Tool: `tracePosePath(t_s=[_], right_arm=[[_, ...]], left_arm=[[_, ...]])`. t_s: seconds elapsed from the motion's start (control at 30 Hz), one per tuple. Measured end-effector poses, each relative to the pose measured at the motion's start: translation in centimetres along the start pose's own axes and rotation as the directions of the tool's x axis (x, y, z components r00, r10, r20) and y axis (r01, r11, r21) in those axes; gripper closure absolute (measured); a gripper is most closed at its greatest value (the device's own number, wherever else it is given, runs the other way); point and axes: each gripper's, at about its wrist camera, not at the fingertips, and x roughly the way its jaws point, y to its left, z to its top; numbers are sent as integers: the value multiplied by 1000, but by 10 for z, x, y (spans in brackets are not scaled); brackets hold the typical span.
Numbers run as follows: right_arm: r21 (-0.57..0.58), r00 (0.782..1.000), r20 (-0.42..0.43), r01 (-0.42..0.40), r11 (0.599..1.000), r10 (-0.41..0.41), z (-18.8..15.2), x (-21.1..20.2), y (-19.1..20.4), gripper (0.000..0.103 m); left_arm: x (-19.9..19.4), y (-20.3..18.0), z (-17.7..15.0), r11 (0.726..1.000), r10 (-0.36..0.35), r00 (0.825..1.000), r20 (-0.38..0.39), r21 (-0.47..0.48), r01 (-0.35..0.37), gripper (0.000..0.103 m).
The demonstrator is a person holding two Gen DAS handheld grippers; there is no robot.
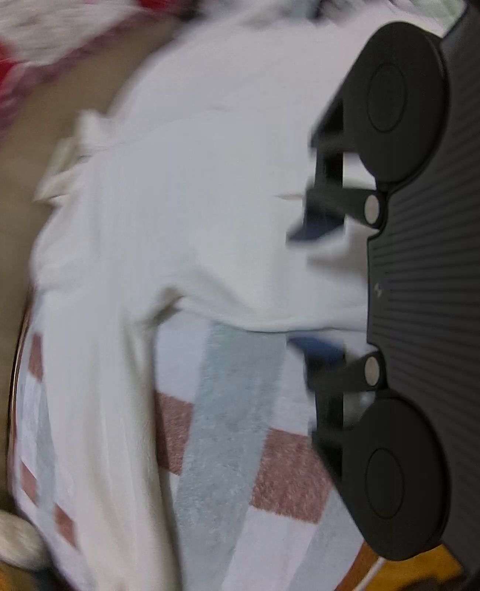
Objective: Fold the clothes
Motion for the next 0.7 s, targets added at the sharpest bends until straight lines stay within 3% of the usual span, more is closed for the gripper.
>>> tracePosePath(t_s=[0.07,0.1,0.13,0.17,0.23,0.3,0.4,0.5,0.53,0.57,0.63,0.7], right_arm=[[3,998,5,-61,998,61,-7,1,-1,31],[-6,996,-5,-93,996,93,-9,-1,2,36],[-14,992,-16,-125,992,124,-10,-2,5,71],[-23,987,-27,-157,987,156,-12,-3,8,92],[-123,995,-29,-96,988,93,-11,-16,24,93],[-174,1000,-7,-31,984,30,-13,-39,34,94],[-236,998,-3,65,969,-68,-22,-44,34,96],[-237,991,-54,110,965,-126,-26,-18,31,95],[-212,987,-65,128,969,-145,-25,-13,30,90],[-191,984,-59,155,969,-169,-22,-14,29,78],[-198,972,-37,222,955,-233,-17,-18,38,70],[-230,965,25,261,938,-262,-13,-31,55,67]], left_arm=[[2,-10,-6,996,24,999,-36,85,-21,29],[3,-15,-9,991,37,998,-53,127,-30,26],[4,-20,-12,985,51,996,-69,169,-38,32],[5,-25,-15,976,65,994,-85,211,-46,54],[7,-35,-20,954,96,989,-114,295,-58,94],[6,-42,-26,930,129,983,-132,360,-73,94],[1,-41,-27,926,137,983,-120,369,-84,94],[-3,-42,-26,924,139,985,-107,372,-89,90],[-4,-42,-26,923,139,985,-103,373,-91,90],[-6,-42,-25,923,140,985,-99,374,-93,89],[-9,-43,-25,922,141,986,-91,376,-97,88],[-12,-43,-24,920,143,986,-82,378,-101,74]])
